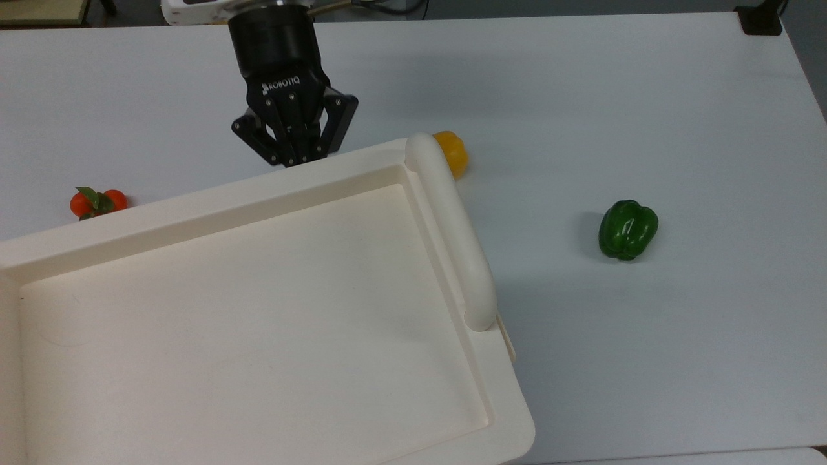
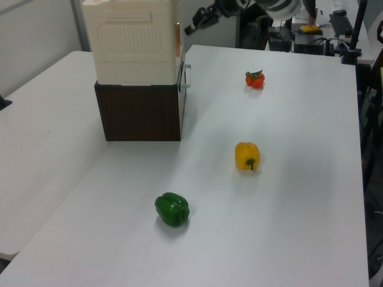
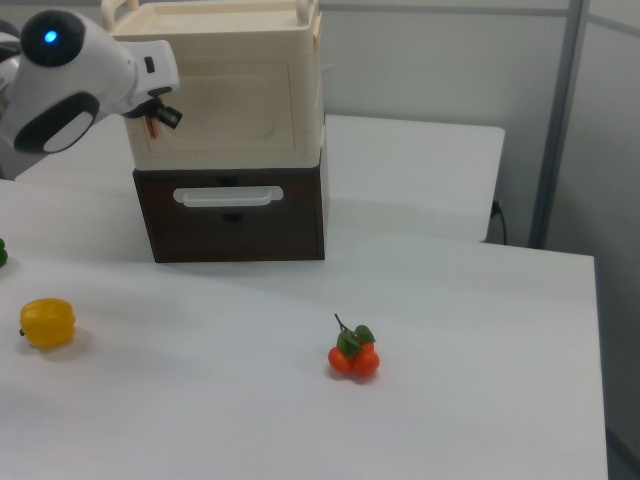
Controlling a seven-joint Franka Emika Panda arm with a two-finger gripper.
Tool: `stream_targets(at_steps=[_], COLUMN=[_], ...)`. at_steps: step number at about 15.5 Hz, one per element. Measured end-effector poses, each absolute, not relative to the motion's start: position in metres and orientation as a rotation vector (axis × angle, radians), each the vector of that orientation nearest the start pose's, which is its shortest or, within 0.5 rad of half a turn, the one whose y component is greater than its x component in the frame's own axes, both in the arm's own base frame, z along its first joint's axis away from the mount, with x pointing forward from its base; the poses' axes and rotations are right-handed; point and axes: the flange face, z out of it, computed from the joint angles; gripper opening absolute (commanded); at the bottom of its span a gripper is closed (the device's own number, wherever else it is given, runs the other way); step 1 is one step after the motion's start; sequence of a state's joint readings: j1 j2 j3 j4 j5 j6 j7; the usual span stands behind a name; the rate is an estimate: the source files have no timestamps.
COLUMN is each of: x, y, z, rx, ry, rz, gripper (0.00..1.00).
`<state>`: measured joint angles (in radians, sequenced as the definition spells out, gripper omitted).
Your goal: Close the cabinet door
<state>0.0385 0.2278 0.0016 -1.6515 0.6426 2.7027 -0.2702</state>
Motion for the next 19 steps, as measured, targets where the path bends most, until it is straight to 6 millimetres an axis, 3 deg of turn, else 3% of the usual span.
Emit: stream_targets(at_steps=[3, 4, 5, 6, 10, 13, 16, 19], x=[0.656, 0.647, 0.638, 0.629, 0.594, 0.573, 0.552, 0.535], y=[-0.022, -0.032, -0.039, -0.045, -0.069, -0.072, -0.066, -0.035], z=[0.576, 0.579, 0.581, 0.582, 0.587, 0.599, 0.622, 0.643], rx=[-2.567, -2.604, -2.64, -2.675, -2.816, -2.888, -2.933, -2.996], ry=[0.135, 0.105, 0.078, 0.066, 0.122, 0.194, 0.298, 0.295], rz=[-0.886, -0.815, -0.747, -0.67, -0.381, -0.265, -0.162, -0.073], gripper=[0.58, 0.79, 0.93, 1.0, 1.0, 1.0, 1.0, 1.0])
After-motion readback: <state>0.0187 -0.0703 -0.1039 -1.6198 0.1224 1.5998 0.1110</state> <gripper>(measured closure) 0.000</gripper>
